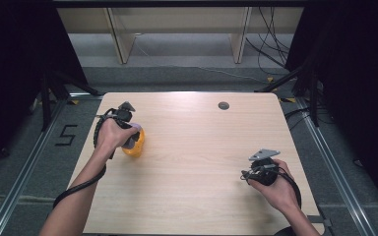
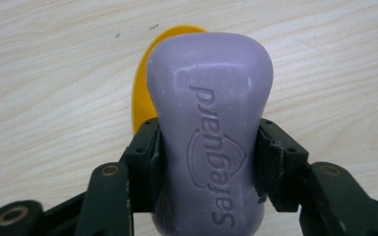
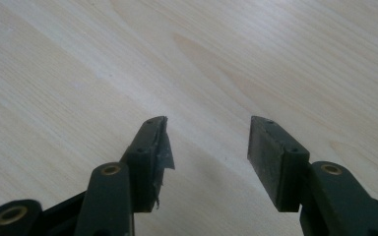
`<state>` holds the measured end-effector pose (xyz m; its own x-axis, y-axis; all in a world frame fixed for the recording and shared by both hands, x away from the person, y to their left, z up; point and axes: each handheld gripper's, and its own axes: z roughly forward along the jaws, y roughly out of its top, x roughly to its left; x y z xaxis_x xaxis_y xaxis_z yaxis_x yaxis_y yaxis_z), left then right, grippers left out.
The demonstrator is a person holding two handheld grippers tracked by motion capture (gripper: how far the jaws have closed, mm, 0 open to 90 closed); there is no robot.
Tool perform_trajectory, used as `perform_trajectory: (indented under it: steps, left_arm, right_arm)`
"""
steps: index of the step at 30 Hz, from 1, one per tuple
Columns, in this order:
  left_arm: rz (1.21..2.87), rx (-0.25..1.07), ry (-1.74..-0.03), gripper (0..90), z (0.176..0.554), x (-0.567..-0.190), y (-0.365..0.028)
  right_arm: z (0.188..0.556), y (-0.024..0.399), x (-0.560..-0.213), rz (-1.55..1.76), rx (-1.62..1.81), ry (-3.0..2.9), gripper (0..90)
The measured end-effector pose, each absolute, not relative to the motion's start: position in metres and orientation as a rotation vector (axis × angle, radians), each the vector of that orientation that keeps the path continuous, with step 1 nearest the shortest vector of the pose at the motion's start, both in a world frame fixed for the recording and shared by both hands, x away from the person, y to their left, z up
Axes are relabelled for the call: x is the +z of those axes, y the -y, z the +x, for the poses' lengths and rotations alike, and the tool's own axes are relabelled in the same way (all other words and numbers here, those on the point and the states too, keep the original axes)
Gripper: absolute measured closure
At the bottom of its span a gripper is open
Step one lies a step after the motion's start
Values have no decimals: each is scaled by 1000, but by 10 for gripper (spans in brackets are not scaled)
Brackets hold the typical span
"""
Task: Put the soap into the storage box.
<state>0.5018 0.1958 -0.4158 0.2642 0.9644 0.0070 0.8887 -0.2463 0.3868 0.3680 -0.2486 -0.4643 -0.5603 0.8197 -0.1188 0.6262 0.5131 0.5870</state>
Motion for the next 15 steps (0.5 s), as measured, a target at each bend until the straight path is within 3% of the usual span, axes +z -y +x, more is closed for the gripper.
perform_trajectory:
  steps: [15]
  left_arm:
    - [2212,360,-1731,489,508,-417,-193]
  right_arm:
    - [368,248,-464,1210,698,-2377,497]
